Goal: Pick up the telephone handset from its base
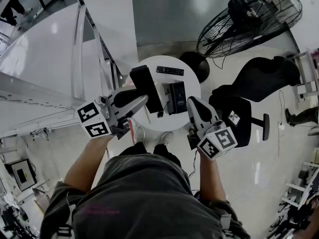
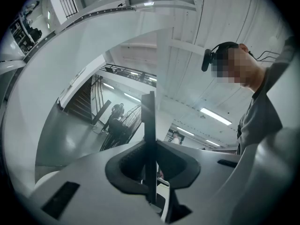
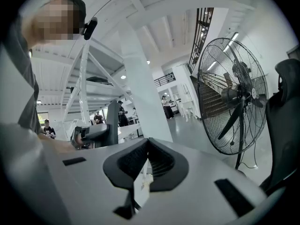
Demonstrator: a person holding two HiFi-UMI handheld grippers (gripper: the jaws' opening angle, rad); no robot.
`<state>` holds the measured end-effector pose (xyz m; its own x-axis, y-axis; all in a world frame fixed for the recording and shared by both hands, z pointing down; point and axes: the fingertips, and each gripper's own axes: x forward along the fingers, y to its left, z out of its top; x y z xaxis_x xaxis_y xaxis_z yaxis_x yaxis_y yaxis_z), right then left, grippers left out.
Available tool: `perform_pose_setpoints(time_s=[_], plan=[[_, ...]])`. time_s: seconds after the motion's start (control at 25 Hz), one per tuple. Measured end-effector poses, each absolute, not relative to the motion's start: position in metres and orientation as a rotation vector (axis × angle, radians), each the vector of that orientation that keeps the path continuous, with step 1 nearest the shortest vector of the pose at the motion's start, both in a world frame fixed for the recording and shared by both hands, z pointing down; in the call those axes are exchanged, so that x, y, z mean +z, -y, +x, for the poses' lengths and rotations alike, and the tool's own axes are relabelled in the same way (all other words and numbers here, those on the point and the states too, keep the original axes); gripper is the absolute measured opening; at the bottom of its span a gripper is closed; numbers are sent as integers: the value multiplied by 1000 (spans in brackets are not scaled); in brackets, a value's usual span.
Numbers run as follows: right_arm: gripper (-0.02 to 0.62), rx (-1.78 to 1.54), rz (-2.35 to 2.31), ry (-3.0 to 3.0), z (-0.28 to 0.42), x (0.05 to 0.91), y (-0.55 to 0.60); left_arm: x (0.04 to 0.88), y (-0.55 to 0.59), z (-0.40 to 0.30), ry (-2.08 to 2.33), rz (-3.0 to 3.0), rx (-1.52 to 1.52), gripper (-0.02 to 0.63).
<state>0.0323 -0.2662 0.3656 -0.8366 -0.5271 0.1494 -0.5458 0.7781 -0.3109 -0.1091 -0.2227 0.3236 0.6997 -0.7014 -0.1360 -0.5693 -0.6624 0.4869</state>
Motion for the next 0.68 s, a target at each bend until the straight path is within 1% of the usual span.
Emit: perform_pose_setpoints(time_s=[0.68], plan=[[18, 541, 862, 2899, 37, 372, 272, 334, 228, -96, 969, 2476, -432, 77]])
